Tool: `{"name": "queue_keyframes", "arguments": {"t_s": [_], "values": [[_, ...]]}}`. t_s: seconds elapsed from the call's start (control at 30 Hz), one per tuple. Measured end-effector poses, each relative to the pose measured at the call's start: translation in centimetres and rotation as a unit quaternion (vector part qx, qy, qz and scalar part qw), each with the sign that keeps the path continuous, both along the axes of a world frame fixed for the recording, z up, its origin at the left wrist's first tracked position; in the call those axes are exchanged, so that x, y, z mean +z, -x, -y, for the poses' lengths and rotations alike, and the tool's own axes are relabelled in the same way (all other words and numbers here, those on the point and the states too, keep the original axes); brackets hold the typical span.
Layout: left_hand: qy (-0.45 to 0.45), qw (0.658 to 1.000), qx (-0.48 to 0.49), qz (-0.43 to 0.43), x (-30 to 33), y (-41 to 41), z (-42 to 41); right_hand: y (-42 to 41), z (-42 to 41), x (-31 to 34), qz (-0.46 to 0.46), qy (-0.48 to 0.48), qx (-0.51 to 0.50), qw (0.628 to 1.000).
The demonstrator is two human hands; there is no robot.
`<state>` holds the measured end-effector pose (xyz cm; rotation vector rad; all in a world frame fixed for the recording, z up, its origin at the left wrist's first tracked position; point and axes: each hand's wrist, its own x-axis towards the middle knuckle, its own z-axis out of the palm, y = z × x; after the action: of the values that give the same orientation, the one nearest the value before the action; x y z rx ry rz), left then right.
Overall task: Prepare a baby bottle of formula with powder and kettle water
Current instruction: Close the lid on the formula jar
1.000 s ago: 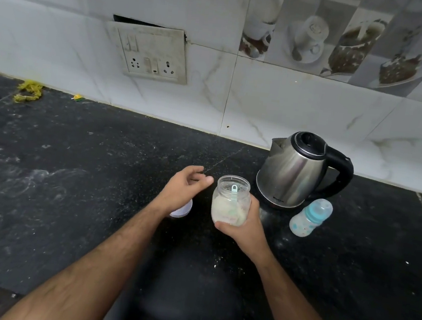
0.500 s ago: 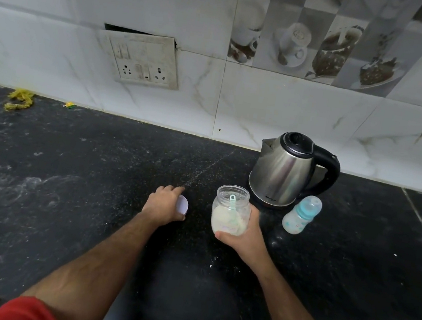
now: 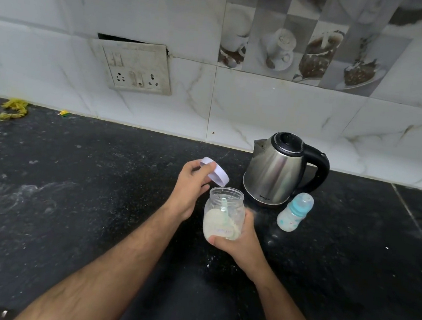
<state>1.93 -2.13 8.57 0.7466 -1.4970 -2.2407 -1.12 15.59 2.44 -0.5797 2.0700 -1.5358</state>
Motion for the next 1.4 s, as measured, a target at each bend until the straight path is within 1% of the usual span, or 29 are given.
{"name": "queue_keyframes", "arguments": {"t_s": [0.1, 0.17, 0.23, 0.37, 0.57, 0.67, 0.8, 1.07, 1.13, 1.2, 1.33, 1.4], "values": [[0.026, 0.999, -0.025, -0.007, 0.1, -0.6, -0.9, 0.0, -0.4, 0.5, 0.000, 0.005, -0.005, 1.000], [0.072, 0.996, -0.049, -0.002, 0.1, -0.9, -1.2, 0.0, -0.6, 0.8, -0.001, 0.005, -0.005, 1.000], [0.123, 0.988, -0.090, 0.010, 0.1, -1.1, -1.4, -0.1, -0.8, 1.1, 0.002, 0.008, -0.002, 1.000], [0.168, 0.974, -0.151, 0.025, 0.8, -1.4, -1.6, -0.2, -1.0, 1.6, 0.007, 0.012, 0.001, 1.000], [0.246, 0.937, -0.241, 0.055, 2.5, -1.6, -1.4, -0.5, -1.6, 2.1, 0.021, 0.035, 0.021, 0.999], [0.272, 0.919, -0.281, 0.052, 3.5, -1.6, -1.2, -0.6, -1.9, 2.4, 0.030, 0.050, 0.030, 0.998], [0.307, 0.916, -0.254, 0.053, 4.5, -1.1, -1.9, -0.7, -2.1, 2.8, 0.041, 0.061, 0.035, 0.997], [0.268, 0.923, -0.267, 0.064, 3.9, -0.1, -2.5, -0.6, -1.8, 3.8, 0.045, 0.064, 0.024, 0.997], [0.265, 0.923, -0.271, 0.068, 3.9, -0.1, -2.5, -0.7, -1.6, 4.0, 0.034, 0.048, 0.017, 0.998], [0.287, 0.917, -0.267, 0.073, 3.7, -0.1, -2.5, -1.0, -1.4, 4.3, 0.011, 0.015, 0.001, 1.000], [0.312, 0.917, -0.234, 0.078, 3.2, -0.1, -2.7, -1.7, -0.8, 4.7, -0.057, -0.060, -0.041, 0.996], [0.316, 0.920, -0.222, 0.075, 3.1, -0.2, -2.8, -1.9, -0.7, 4.8, -0.072, -0.069, -0.050, 0.994]]}}
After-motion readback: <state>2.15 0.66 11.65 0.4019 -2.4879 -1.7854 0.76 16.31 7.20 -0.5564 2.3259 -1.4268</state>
